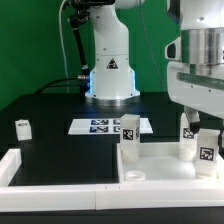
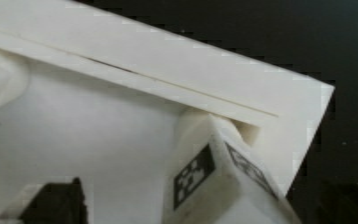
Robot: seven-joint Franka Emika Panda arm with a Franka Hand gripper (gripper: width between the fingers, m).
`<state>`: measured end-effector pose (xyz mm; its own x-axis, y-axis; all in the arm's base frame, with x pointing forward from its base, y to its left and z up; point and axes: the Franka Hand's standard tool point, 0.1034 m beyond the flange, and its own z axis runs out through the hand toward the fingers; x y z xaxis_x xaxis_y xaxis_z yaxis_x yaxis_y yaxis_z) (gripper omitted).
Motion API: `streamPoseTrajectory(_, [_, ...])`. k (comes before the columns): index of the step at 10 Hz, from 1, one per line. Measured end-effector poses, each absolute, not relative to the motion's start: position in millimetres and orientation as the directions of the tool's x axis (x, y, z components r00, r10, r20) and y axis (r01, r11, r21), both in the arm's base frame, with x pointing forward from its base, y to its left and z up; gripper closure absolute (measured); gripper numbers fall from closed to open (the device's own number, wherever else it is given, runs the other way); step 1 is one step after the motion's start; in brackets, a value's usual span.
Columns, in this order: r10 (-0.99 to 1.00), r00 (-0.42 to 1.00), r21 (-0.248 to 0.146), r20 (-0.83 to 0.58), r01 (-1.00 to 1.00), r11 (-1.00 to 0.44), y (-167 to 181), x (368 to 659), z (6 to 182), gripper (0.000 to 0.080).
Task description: Assemble square table
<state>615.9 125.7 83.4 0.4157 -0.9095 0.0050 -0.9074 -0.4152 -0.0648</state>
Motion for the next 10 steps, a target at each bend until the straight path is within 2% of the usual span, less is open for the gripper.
streamPoseTrajectory(1, [-0.797, 0.6, -0.038, 0.07, -0.797, -0.603, 128, 623, 86.3, 0.0151])
streamPoseTrajectory(2, [-0.678, 0.727, -0.016, 0.113, -0.68, -0.733, 131, 629, 83.4, 0.0151])
streamPoseTrajectory(4, [-0.578, 0.805, -0.014, 0.132, -0.582, -0.813, 134, 628, 76.4, 0.0151])
streamPoseTrajectory(6, [-0.577, 0.806, -0.013, 0.132, -0.58, -0.814, 133, 629, 76.4, 0.0151])
streamPoseTrajectory(7, [-0.592, 0.795, -0.016, 0.132, -0.595, -0.804, 133, 629, 76.3, 0.0236])
streamPoseTrajectory(8, [-0.615, 0.778, -0.02, 0.13, -0.618, -0.786, 133, 628, 76.2, 0.0236])
streamPoseTrajectory(9, [-0.678, 0.724, -0.026, 0.125, -0.681, -0.732, 132, 627, 75.1, 0.0418])
streamPoseTrajectory(10, [-0.728, 0.675, -0.027, 0.119, -0.731, -0.682, 130, 625, 73.9, 0.0508])
